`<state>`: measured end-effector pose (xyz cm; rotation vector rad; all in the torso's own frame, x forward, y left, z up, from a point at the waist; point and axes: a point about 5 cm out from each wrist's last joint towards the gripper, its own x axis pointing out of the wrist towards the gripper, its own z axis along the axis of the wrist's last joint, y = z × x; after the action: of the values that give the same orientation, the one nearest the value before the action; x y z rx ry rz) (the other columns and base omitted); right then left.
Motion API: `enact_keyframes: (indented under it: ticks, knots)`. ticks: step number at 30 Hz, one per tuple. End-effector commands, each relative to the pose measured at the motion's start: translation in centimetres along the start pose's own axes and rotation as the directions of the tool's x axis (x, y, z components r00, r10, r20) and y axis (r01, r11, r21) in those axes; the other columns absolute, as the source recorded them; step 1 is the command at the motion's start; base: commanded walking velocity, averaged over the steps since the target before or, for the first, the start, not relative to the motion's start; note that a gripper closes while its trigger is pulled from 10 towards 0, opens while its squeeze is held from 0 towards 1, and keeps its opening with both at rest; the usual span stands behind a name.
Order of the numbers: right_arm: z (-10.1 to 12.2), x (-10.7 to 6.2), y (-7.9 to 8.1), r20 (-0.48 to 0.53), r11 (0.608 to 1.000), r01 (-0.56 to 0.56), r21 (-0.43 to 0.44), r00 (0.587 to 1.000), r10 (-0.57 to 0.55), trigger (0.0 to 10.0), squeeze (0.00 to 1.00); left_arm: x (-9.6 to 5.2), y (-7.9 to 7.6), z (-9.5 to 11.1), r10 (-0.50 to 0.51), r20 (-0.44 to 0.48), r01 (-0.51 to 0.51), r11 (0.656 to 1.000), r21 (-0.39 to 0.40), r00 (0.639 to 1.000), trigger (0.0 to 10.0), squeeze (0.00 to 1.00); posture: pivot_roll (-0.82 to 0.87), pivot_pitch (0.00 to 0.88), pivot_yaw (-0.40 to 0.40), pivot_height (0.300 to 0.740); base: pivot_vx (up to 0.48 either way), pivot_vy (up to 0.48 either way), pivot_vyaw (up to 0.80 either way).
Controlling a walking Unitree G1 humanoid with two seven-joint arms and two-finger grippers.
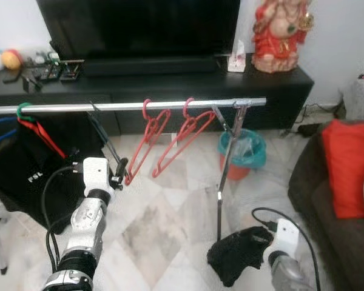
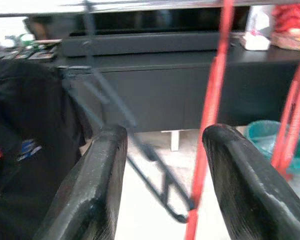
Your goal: Hang hanger
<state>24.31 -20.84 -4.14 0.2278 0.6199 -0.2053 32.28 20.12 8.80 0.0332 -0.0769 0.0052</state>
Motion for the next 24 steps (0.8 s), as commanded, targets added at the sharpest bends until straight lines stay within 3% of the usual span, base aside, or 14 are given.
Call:
enact_keyframes:
  ticks: [1, 7, 9, 11, 24]
  knots:
    - [-0.2, 0.0, 0.6, -0.004, 1.000, -0.017, -0.001, 1.000, 0.017, 10.0, 0.00, 0.0, 0.7, 0.5, 0.026, 0.014, -0.026, 1.000, 0.010, 1.000, 10.0, 0.00, -0.04, 0.000, 0.001, 0.719, 0.270, 0.000, 0.00]
    - [-0.5, -0.1, 0.7, -0.013, 0.999, -0.030, -0.039, 0.999, 0.029, 10.0, 0.00, -0.2, 1.0, 0.8, 0.056, 0.028, -0.056, 0.998, 0.000, 0.998, 10.0, 0.00, -0.05, 0.000, 0.003, 0.719, 0.270, 0.000, 0.00]
    - [-0.8, -0.2, 0.8, -0.023, 0.997, -0.041, -0.060, 0.999, 0.039, 10.0, 0.00, -0.3, 1.0, 0.9, 0.076, 0.037, -0.076, 0.997, 0.004, 0.996, 10.0, 0.00, -0.04, 0.000, 0.003, 0.719, 0.272, 0.000, 0.80]
    - [-0.9, -0.2, 0.7, -0.029, 0.998, -0.035, -0.051, 0.999, 0.033, 10.0, 0.00, -0.4, 1.0, 0.9, 0.082, 0.037, -0.082, 0.997, 0.002, 0.996, 10.0, 0.00, -0.04, 0.000, 0.003, 0.719, 0.272, 0.000, 0.80]
    - [-1.2, -0.3, 0.6, -0.051, 0.999, -0.030, -0.036, 0.998, 0.029, 10.0, 0.00, -0.2, 0.9, 1.6, 0.079, 0.044, -0.078, 0.997, -0.013, 0.996, 10.0, 0.00, -0.04, 0.000, 0.002, 0.719, 0.290, 0.000, 0.00]
